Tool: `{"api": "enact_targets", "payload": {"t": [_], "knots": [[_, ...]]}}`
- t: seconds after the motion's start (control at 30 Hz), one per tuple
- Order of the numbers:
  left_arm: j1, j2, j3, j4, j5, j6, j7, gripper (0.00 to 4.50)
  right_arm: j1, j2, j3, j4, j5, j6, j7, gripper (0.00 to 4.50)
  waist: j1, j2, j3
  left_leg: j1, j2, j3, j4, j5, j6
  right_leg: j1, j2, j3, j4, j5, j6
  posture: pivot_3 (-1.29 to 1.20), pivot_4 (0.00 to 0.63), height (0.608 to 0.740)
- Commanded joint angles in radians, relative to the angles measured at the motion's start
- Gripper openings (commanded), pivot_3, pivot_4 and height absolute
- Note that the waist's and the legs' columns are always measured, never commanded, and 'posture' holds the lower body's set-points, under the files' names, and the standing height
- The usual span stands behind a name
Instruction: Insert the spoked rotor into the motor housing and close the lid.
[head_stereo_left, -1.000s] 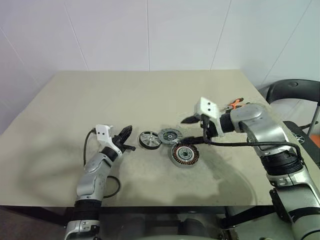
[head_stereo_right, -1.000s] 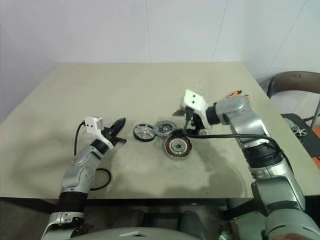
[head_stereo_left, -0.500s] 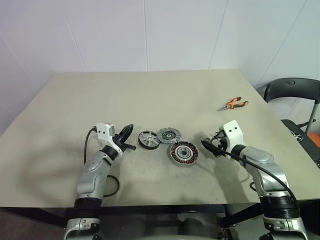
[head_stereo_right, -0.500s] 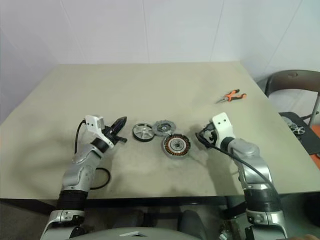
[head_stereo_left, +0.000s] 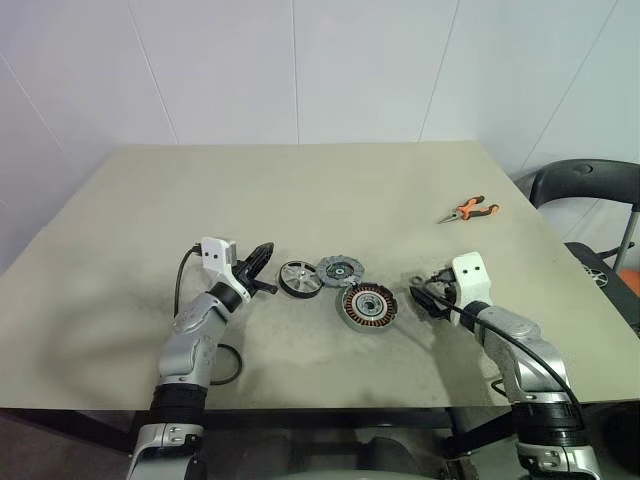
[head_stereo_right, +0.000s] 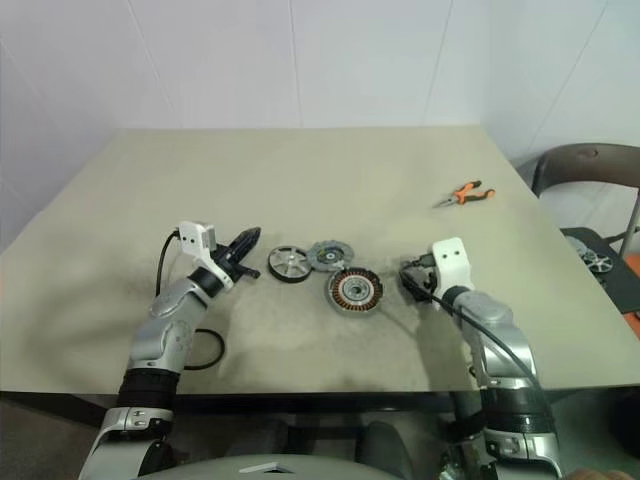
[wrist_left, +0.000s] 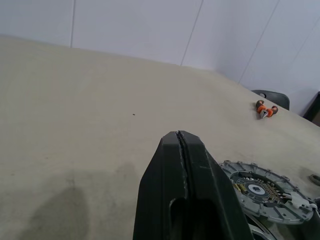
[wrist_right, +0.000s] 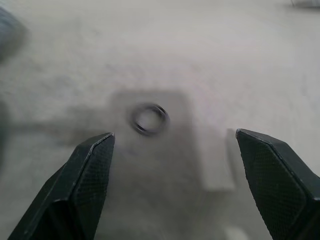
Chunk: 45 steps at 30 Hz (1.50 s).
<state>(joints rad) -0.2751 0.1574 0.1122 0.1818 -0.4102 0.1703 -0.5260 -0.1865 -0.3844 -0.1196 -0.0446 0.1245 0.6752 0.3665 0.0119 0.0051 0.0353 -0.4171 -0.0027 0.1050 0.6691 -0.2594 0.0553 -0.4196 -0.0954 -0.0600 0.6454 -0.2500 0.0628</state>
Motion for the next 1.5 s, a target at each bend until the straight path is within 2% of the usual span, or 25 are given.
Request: {"api": "enact_targets", "payload": {"t": [0.03,0.4,0.73,0.83,0.97,1.07,1.2,1.3,1.37,1.47,1.5], "knots": [[-0.018,0.012,0.004,-0.031,0.000,0.002,-0.002,0.00,-0.045,0.017,0.016,0.011,-0.007,-0.032,-0.023,4.05,0.000,0.000,0.000,0.000,0.000,0.000,0.000,0.000,0.000,0.000,0.000,0.000,0.000,0.000,0.000,0.00,0.000,0.740],[-0.055,0.039,0.022,0.021,-0.006,0.003,-0.017,0.00,-0.078,0.063,0.080,0.067,-0.019,-0.070,-0.053,4.05,-0.001,0.000,0.000,0.001,0.000,0.000,0.000,0.000,0.000,0.000,0.001,0.000,0.001,0.000,0.000,0.00,0.000,0.740],[-0.042,0.038,0.022,-0.002,-0.004,0.011,-0.015,0.00,-0.080,0.039,0.058,0.132,-0.030,-0.082,-0.073,4.05,0.001,0.000,0.000,0.008,0.001,0.000,0.000,-0.001,-0.002,0.008,0.000,0.000,-0.001,0.000,0.000,0.00,0.000,0.740],[-0.039,0.038,0.021,-0.003,-0.004,0.011,-0.018,0.00,-0.074,0.042,0.077,0.124,-0.037,-0.087,-0.070,3.46,0.001,0.000,0.000,0.009,0.000,0.000,0.000,-0.002,-0.003,0.009,-0.001,0.000,-0.001,0.000,0.000,0.00,0.000,0.740],[-0.039,0.037,0.020,0.004,-0.001,0.005,-0.020,0.00,-0.072,0.045,0.087,0.113,-0.031,-0.056,-0.076,2.14,0.001,0.000,0.000,0.009,0.000,0.000,0.000,-0.002,-0.003,0.009,-0.001,0.000,-0.001,0.000,0.000,0.00,0.000,0.740],[-0.040,0.035,0.018,0.006,0.002,0.003,-0.017,0.00,-0.069,0.038,0.081,0.119,-0.025,-0.057,-0.075,2.14,0.001,0.000,0.000,0.009,0.000,-0.001,-0.001,-0.002,-0.003,0.009,-0.001,0.000,-0.002,0.000,0.000,0.00,0.000,0.740],[-0.044,0.033,0.019,0.014,0.005,-0.001,-0.017,0.00,-0.069,0.024,0.076,0.112,-0.022,-0.046,-0.070,1.35,0.002,0.000,0.000,0.009,0.000,-0.001,-0.002,-0.002,-0.003,0.009,-0.001,0.000,-0.004,0.000,0.000,0.00,0.000,0.740],[-0.048,0.033,0.022,0.023,0.006,-0.003,-0.020,0.00,-0.070,0.017,0.072,0.113,-0.015,-0.046,-0.065,1.35,0.001,0.000,0.000,0.009,0.001,-0.001,-0.003,-0.002,-0.003,0.009,-0.001,0.000,-0.006,0.000,0.000,0.00,0.000,0.740],[-0.051,0.034,0.024,0.028,0.006,-0.004,-0.022,0.00,-0.065,0.014,0.070,0.100,-0.010,-0.046,-0.059,1.02,0.001,0.000,0.000,0.008,0.001,-0.001,-0.004,-0.002,-0.003,0.009,-0.001,0.000,-0.007,0.000,0.000,0.00,0.000,0.740],[-0.056,0.036,0.026,0.038,0.006,-0.008,-0.026,0.00,-0.061,0.010,0.072,0.091,-0.016,-0.034,-0.065,0.16,0.001,0.000,0.000,0.008,0.001,-0.001,-0.005,-0.002,-0.003,0.009,-0.001,0.000,-0.008,0.000,0.000,0.00,0.000,0.740],[-0.058,0.036,0.026,0.041,0.006,-0.009,-0.026,0.00,-0.061,0.009,0.073,0.090,-0.019,-0.030,-0.068,0.04,0.001,0.000,0.000,0.008,0.001,-0.001,-0.005,-0.003,-0.003,0.009,-0.001,0.000,-0.009,0.000,0.000,0.00,0.000,0.740]]}}
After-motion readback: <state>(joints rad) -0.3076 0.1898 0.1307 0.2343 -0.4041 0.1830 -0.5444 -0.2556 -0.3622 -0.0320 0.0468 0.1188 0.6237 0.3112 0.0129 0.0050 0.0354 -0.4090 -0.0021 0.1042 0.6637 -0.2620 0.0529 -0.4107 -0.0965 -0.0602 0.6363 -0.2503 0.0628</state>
